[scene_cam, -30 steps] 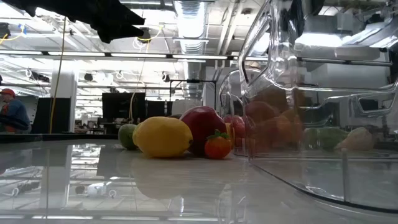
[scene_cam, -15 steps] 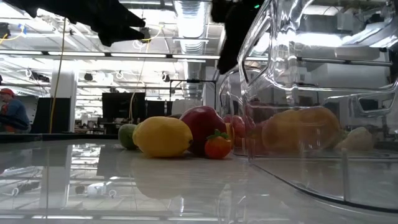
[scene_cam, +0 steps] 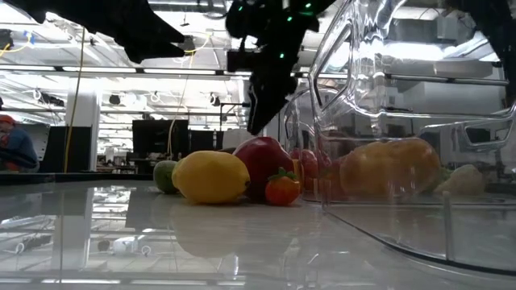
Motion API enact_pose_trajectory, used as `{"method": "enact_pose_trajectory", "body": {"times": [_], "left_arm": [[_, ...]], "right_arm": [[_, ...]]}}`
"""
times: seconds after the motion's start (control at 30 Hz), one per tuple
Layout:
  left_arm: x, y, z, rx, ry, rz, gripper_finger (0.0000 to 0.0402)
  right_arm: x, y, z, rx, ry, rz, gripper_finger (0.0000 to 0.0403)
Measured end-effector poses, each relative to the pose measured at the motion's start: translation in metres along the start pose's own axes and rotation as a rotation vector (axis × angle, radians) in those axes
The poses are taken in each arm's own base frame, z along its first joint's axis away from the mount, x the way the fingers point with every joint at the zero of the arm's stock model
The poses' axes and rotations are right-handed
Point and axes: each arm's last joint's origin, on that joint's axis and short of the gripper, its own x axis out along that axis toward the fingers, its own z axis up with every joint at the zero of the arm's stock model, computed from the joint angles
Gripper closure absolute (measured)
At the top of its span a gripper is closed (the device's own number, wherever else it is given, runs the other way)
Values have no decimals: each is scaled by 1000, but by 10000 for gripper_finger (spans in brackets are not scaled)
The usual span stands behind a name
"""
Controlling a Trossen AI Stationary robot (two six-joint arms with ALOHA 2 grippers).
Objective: Sort produce into baskets
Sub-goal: Put the apple into the bottom transparent bin
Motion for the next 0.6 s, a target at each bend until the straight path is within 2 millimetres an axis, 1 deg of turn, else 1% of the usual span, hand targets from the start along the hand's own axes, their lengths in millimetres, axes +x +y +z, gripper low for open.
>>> {"method": "enact_pose_trajectory", "body": {"times": [0.17, 0.27, 0.37, 0.5, 0.6], "left_arm": [[0, 0, 0, 24, -3, 0, 132], [0, 0, 0, 42, -4, 0, 132], [-3, 1, 1, 63, -13, -2, 132], [-12, 3, 4, 60, -34, -20, 132], [-20, 5, 6, 58, -56, -20, 132]], "right_arm": [[8, 7, 11, -67, 107, 28, 45], [19, 9, 15, -110, 179, 21, 42], [29, 7, 17, -145, 235, -21, 28], [34, 6, 14, -179, 309, -37, 6], [34, 3, 9, -169, 338, -12, 7]]}}
